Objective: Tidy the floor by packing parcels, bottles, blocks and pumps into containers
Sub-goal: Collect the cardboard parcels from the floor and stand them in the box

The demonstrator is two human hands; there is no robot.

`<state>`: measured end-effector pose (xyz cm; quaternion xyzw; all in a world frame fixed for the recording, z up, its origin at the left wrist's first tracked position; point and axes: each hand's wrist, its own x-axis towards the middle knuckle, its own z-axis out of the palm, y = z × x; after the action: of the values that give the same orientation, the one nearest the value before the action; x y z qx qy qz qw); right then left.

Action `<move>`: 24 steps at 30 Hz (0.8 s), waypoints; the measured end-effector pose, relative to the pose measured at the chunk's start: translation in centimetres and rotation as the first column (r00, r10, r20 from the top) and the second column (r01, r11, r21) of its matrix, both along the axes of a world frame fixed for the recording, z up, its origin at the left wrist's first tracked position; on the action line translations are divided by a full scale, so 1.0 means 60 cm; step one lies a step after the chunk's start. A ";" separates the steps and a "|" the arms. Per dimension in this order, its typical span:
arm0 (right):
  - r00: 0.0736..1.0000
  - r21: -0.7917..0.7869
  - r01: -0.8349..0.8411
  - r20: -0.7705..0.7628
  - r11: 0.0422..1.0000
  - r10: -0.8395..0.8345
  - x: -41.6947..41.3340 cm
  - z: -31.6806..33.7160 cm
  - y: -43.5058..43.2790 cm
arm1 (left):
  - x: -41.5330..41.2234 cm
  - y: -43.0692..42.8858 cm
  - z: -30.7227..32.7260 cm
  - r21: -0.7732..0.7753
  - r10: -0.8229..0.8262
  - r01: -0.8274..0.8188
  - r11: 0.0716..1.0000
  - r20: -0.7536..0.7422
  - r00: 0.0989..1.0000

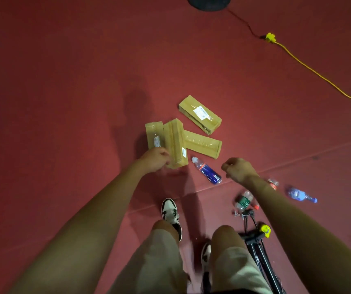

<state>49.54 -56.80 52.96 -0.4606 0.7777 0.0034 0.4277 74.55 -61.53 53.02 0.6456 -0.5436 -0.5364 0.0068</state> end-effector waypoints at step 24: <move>0.987 -0.310 0.120 -0.066 0.943 -0.147 -0.124 -0.875 -0.244 | 0.082 -0.140 -0.875 -0.178 0.660 -0.658 0.732 -0.060 0.749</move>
<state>42.12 -71.41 0.44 -0.4667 0.8165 -0.1256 0.3159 79.46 -69.91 0.55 0.7945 -0.3277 -0.4431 0.2550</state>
